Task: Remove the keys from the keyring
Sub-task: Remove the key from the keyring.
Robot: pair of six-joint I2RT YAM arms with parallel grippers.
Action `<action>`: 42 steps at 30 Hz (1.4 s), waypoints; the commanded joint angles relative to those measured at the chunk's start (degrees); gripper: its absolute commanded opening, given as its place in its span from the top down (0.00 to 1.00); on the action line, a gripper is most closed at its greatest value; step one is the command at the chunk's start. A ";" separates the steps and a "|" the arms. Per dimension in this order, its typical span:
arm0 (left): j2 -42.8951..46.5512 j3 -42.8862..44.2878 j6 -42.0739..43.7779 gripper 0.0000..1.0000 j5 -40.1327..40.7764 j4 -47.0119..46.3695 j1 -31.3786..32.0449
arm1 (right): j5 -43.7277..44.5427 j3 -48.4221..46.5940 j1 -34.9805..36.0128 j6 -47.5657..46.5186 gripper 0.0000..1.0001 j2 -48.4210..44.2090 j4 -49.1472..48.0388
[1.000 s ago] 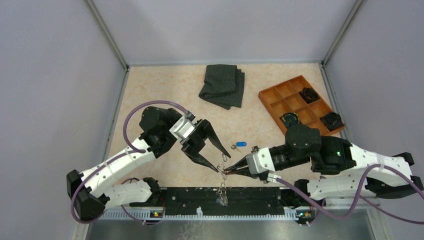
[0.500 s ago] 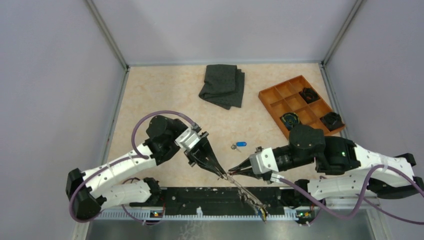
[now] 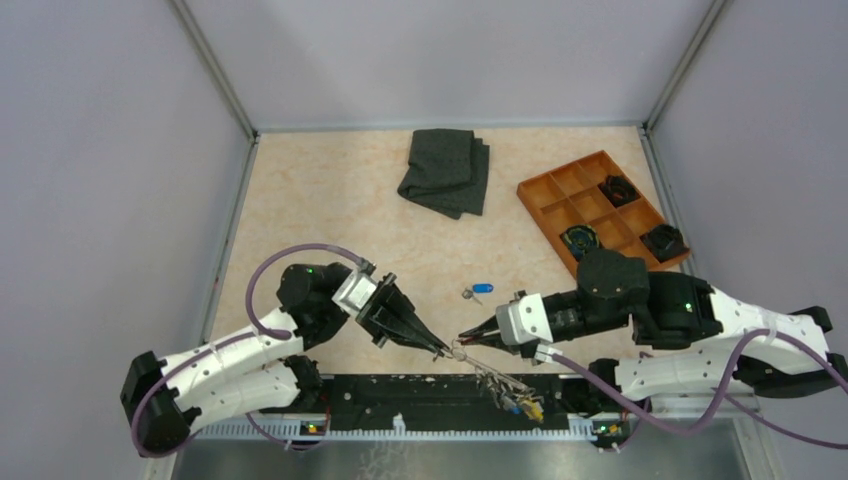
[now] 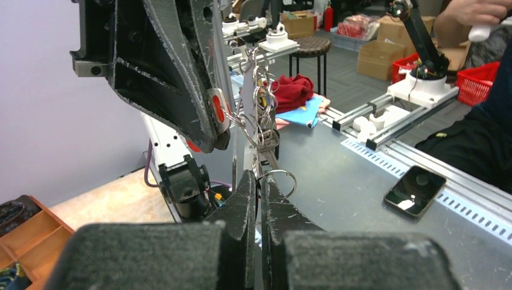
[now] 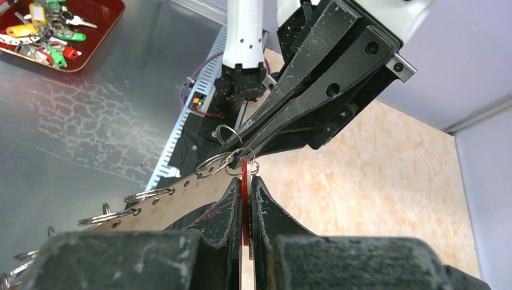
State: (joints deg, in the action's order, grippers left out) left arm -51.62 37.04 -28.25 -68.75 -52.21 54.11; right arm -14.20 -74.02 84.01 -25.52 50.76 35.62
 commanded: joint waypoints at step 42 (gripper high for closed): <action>-6.13 -6.63 -30.65 1.00 -0.68 -40.62 -8.33 | 5.34 -1.42 0.39 -4.28 1.00 3.90 3.13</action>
State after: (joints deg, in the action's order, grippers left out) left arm -57.60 30.55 -57.12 -69.67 -83.72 46.26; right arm -9.87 -74.65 83.99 -28.97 54.30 40.34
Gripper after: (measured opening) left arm 0.017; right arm 0.020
